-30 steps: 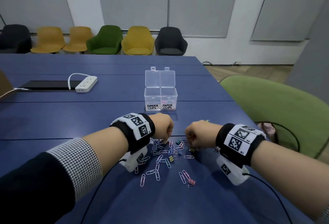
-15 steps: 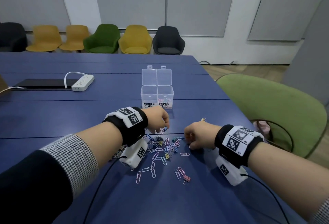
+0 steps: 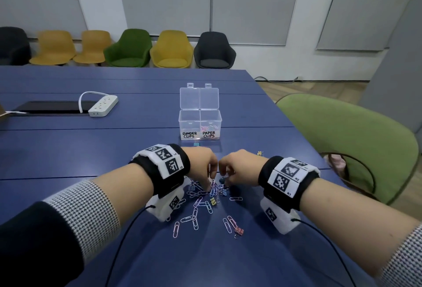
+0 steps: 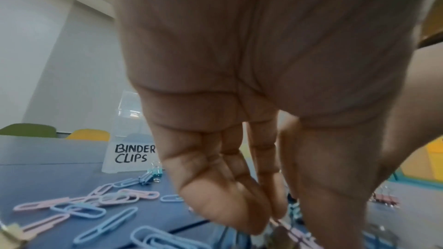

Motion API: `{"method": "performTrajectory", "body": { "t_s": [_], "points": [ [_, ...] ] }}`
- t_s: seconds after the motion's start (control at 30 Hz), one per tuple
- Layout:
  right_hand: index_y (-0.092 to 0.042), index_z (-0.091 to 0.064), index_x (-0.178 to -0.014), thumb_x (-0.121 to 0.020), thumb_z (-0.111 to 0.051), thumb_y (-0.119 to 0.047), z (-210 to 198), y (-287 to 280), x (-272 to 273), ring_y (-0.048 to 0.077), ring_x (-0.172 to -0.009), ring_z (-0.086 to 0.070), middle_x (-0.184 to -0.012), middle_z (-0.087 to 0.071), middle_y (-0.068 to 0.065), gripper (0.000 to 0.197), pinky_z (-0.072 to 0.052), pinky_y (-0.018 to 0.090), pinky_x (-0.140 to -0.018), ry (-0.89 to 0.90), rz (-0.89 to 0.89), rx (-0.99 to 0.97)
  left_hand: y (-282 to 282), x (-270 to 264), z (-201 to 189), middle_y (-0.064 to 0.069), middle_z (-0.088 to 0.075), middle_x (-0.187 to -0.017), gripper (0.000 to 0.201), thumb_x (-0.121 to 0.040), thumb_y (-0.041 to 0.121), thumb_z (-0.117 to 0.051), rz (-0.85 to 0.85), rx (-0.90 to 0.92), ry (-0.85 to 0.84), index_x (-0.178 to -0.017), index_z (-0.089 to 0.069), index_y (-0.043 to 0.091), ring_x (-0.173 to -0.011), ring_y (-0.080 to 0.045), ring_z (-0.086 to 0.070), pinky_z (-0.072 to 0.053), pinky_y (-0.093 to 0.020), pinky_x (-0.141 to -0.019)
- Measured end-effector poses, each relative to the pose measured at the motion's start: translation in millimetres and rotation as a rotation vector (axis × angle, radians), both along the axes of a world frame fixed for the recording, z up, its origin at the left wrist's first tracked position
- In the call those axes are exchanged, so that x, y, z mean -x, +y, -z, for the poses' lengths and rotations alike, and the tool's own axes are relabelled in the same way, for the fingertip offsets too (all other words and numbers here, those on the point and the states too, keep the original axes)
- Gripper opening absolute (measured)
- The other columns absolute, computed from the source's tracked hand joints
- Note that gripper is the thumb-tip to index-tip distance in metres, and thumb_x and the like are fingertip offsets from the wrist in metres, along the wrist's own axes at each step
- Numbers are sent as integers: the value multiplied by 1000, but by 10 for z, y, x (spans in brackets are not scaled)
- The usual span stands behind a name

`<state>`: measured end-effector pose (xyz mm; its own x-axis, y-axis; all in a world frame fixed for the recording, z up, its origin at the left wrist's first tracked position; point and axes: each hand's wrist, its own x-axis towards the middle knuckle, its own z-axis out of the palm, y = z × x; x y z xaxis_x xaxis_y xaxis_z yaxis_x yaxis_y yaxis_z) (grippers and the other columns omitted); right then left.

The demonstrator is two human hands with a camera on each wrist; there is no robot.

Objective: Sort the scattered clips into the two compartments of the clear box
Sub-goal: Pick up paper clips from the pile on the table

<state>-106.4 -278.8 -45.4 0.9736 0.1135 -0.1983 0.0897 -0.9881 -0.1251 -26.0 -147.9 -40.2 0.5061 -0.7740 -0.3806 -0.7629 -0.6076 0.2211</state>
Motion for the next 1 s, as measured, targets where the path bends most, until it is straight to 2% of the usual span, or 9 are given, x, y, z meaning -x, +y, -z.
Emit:
{"method": "performTrajectory", "body": {
  "t_s": [0.17,0.33,0.4,0.47,0.57,0.7,0.77,0.87,1.0],
  "points": [
    [-8,-64,-100,-85,-51,-5,49,50,-91,28,-88,-59,-103,-69,11,21,-38,24,-70,23,-1,15,-1,23,24,6,-59,-70,10,-77,13,-68,18,18,-109,-86,-70,15,-65,-13,-54,-48,-27,-68],
    [-10,-65,-97,-85,-53,-7,-73,-132,-77,22,-85,-53,-99,-67,6,18,-37,22,-70,-60,89,-37,-39,-15,-58,12,-50,-62,11,-80,10,-60,-10,84,-71,-78,-63,20,-59,-8,-46,-40,-22,-60],
    [-12,-66,-92,-84,-56,-8,-120,-284,-77,19,-82,-51,-102,-68,7,14,-37,21,-71,-92,154,-64,-56,-37,-82,12,-52,-62,12,-79,8,-65,-27,73,-10,-81,-63,19,-56,-5,-46,-40,-19,-55],
    [-12,-66,-93,-85,-57,-9,-140,-414,-61,20,-83,-53,-105,-68,7,12,-39,22,-73,-99,221,-86,-66,-36,-78,11,-56,-65,15,-75,12,-74,-26,35,60,-84,-64,19,-60,-8,-51,-45,-21,-60],
    [-11,-66,-102,-87,-58,-12,-128,-500,-35,25,-98,-61,-109,-67,7,17,-43,25,-78,-97,273,-95,-82,-6,-19,11,-58,-68,18,-74,20,-78,1,9,58,-88,-67,17,-66,-11,-55,-49,-26,-69],
    [-13,-69,-98,-84,-63,-16,-111,-274,35,18,-87,-58,-95,-68,2,16,-41,21,-75,-90,151,-109,-109,-6,47,11,-56,-64,5,-78,17,-70,27,33,-38,-82,-69,18,-59,-5,-49,-41,-20,-57],
    [-15,-69,-101,-82,-65,-19,-72,-94,88,15,-83,-54,-98,-69,2,19,-42,21,-75,-31,53,-125,-104,-26,66,5,-57,-69,6,-77,16,-69,12,22,-58,-83,-68,17,-63,-12,-49,-39,-21,-55],
    [-13,-66,-106,-82,-67,-17,4,112,132,22,-92,-61,-105,-69,5,24,-47,27,-79,48,-44,-94,-75,-71,77,3,-56,-70,7,-78,15,-69,-25,52,-48,-82,-64,18,-66,-16,-49,-39,-22,-56],
    [-7,-64,-102,-83,-63,-11,30,187,158,27,-97,-61,-105,-69,10,20,-48,31,-79,62,-89,-58,-74,-135,31,15,-54,-65,13,-81,10,-64,-83,173,-14,-93,-69,13,-58,-1,-48,-41,-16,-57]
  ]
}}
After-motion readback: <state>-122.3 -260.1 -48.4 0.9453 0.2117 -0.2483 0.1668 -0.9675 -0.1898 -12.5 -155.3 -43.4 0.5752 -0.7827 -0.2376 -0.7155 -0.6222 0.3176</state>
